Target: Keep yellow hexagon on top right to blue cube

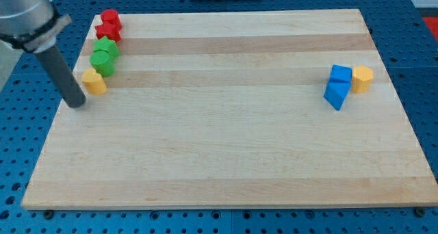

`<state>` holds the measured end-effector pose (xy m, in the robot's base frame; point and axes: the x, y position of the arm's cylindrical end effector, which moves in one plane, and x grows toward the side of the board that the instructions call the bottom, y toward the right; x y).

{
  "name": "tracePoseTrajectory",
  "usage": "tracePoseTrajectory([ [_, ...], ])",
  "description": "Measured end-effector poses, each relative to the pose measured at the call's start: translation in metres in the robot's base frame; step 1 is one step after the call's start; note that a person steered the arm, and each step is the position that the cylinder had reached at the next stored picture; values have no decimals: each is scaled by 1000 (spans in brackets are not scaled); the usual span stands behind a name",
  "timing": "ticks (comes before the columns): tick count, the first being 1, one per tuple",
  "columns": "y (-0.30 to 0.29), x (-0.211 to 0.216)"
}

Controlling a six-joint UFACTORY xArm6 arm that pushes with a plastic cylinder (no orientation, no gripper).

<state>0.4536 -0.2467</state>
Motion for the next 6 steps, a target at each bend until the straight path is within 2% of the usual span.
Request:
tracePoseTrajectory([
  [1, 95, -5],
  [3, 248, -142],
  [4, 344, -173],
  [6, 515, -133],
])
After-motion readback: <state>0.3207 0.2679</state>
